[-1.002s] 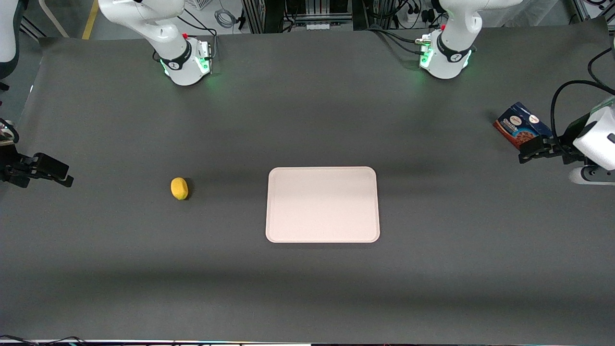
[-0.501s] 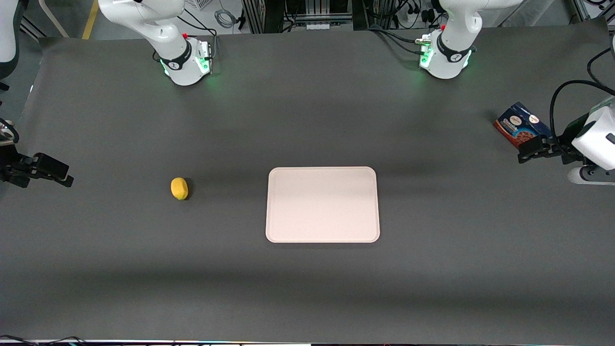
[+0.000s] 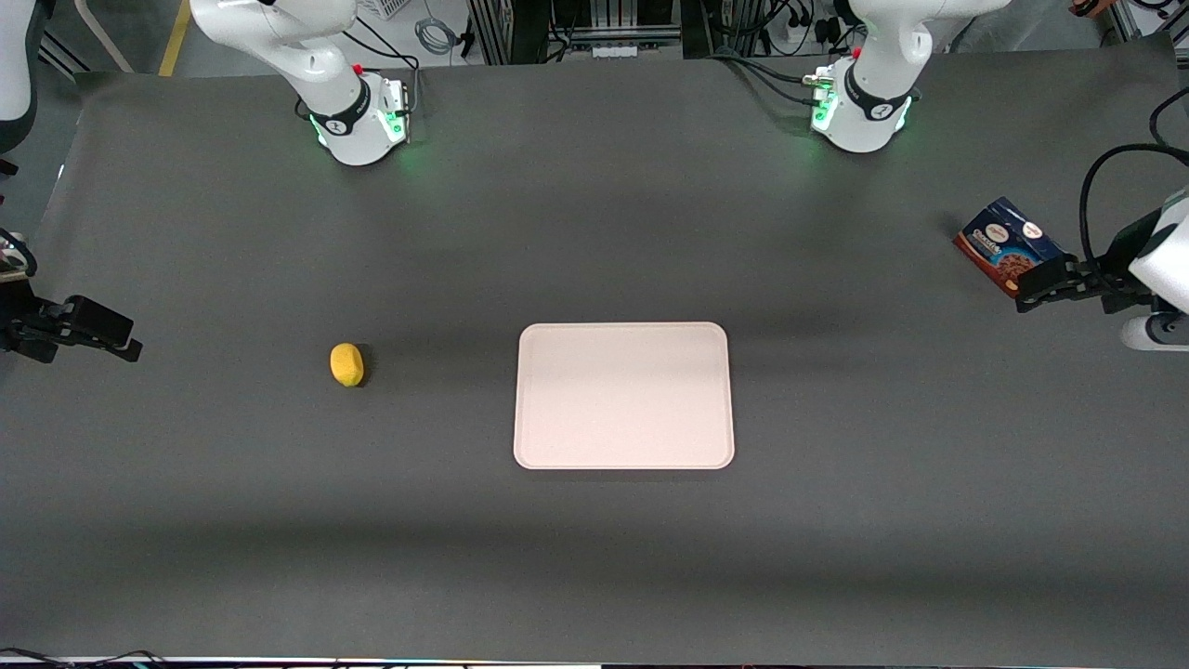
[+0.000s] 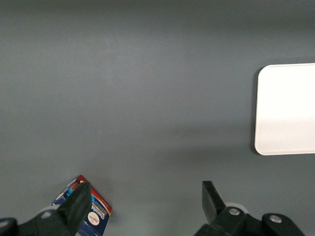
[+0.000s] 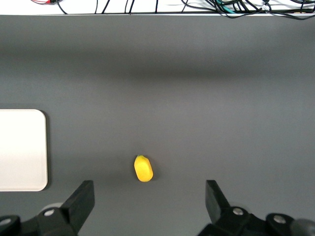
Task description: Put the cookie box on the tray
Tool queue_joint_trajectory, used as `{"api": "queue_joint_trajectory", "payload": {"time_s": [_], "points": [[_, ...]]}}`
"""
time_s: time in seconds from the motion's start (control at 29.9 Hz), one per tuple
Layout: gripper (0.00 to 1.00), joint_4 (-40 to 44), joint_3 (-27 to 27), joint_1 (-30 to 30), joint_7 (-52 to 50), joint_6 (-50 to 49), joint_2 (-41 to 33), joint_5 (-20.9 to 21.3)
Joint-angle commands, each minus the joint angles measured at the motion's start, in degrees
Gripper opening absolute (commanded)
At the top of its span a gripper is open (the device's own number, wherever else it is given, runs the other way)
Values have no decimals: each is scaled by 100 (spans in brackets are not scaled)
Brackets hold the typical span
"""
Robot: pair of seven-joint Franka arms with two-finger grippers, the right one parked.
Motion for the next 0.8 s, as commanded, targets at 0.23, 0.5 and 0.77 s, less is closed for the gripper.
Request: {"api": "queue_joint_trajectory", "payload": {"time_s": [0.23,0.5,0.77], "points": [[100,138,-16,-28,80,-157,45,-69],[100,129,-16,16,98,-333,27,-86],[100,129,10,25,81,-482,-8,-51]]}}
